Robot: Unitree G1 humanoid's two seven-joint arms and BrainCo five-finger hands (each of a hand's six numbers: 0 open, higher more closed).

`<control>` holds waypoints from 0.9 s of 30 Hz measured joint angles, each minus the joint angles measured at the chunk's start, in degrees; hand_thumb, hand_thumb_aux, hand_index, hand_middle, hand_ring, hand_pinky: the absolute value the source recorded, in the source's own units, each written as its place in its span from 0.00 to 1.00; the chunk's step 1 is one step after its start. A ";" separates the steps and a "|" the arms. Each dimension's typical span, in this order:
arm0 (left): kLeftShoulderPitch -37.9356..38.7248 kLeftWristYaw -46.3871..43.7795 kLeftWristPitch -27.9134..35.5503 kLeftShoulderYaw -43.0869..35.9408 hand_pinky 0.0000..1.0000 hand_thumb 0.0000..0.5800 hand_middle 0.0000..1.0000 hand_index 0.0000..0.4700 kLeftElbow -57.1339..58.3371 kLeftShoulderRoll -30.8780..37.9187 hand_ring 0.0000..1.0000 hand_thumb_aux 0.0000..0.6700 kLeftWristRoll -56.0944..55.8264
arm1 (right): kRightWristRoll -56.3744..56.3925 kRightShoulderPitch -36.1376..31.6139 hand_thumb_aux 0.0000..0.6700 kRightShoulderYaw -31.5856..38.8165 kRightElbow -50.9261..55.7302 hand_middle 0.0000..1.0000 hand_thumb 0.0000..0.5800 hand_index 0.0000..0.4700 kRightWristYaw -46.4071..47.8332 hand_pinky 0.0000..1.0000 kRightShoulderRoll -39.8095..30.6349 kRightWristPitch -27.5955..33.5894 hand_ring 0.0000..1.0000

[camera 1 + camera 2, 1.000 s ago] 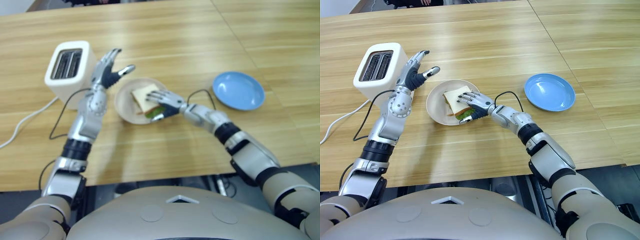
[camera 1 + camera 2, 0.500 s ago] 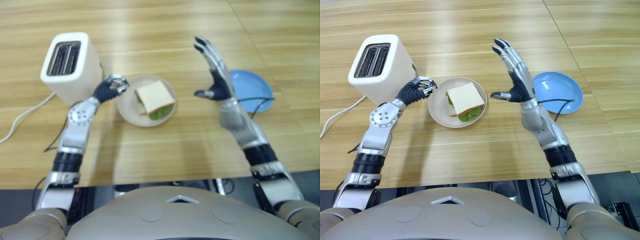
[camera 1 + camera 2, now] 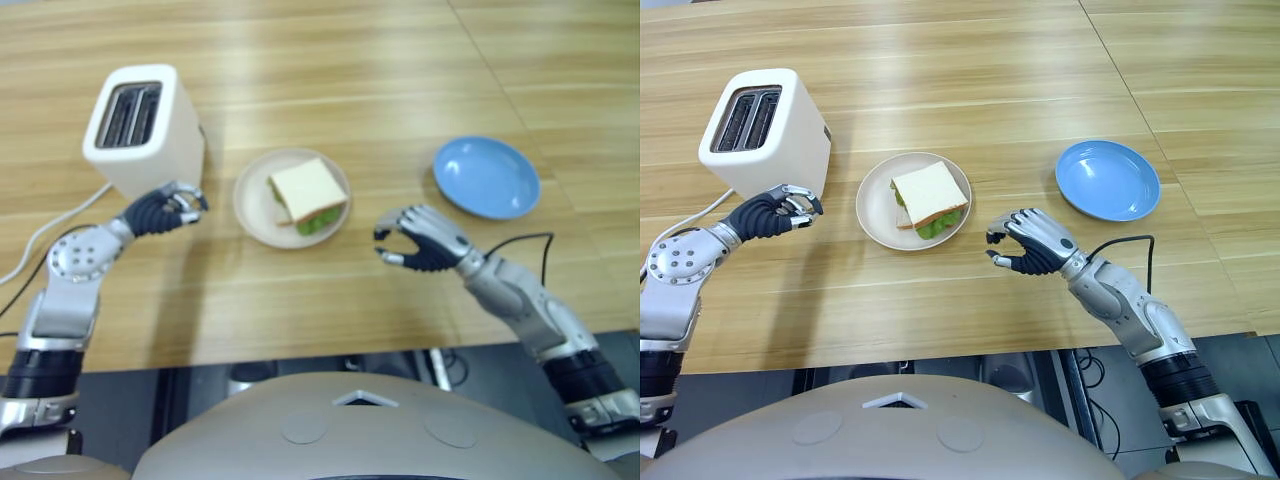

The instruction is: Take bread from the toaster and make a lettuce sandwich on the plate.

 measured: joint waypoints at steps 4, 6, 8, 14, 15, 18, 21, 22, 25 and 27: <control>0.61 -1.09 -1.28 -3.81 1.00 1.00 1.00 0.98 0.80 0.33 1.00 1.00 3.32 | -4.32 -1.48 1.00 2.71 0.35 1.00 1.00 0.98 2.20 1.00 0.88 2.13 1.00; 0.68 -1.28 -1.97 -6.99 1.00 1.00 1.00 0.98 3.06 0.98 1.00 1.00 6.65 | -6.26 -2.33 1.00 4.38 1.17 1.00 1.00 0.98 2.84 1.00 1.67 2.94 1.00; 0.66 -1.70 -2.13 -10.14 1.00 1.00 1.00 0.98 5.09 0.97 1.00 1.00 9.22 | -7.81 -4.00 1.00 6.11 2.74 1.00 1.00 0.98 3.14 1.00 2.49 3.21 1.00; -2.08 -3.16 -2.31 -19.11 1.00 1.00 1.00 0.98 8.66 -0.75 1.00 1.00 16.16 | -11.26 -11.92 1.00 11.02 14.98 1.00 1.00 0.98 0.66 1.00 5.07 1.38 1.00; -3.05 -3.15 -2.07 -19.87 1.00 1.00 1.00 0.98 9.34 -1.11 1.00 1.00 16.97 | -12.08 -13.04 1.00 11.39 17.10 1.00 1.00 0.98 -0.08 1.00 5.20 1.32 1.00; -5.24 -2.78 -1.37 -21.02 1.00 1.00 1.00 0.98 11.75 -2.11 1.00 1.00 18.69 | -13.26 -15.00 1.00 12.83 22.42 1.00 1.00 0.98 -2.50 1.00 5.17 0.59 1.00; -7.80 -1.32 -1.21 -21.74 1.00 1.00 1.00 0.98 15.01 -3.89 1.00 1.00 19.31 | -13.81 -17.50 1.00 13.72 26.60 1.00 1.00 0.98 -4.59 1.00 5.55 -0.46 1.00; -9.27 -0.22 -1.30 -21.84 1.00 1.00 1.00 0.98 16.70 -5.16 1.00 1.00 19.72 | -14.11 -19.29 1.00 14.42 29.09 1.00 1.00 0.98 -5.52 1.00 6.10 -0.71 1.00; -13.60 3.16 -1.62 -22.20 1.00 1.00 1.00 0.98 21.74 -8.70 1.00 1.00 20.99 | -14.61 -24.05 1.00 15.90 35.86 1.00 1.00 0.98 -7.90 1.00 8.27 -1.18 1.00; -17.42 6.00 -1.98 -22.29 1.00 1.00 1.00 0.98 26.55 -11.35 1.00 1.00 21.62 | -15.31 -28.21 1.00 17.37 41.15 1.00 1.00 0.98 -9.89 1.00 9.91 -1.15 1.00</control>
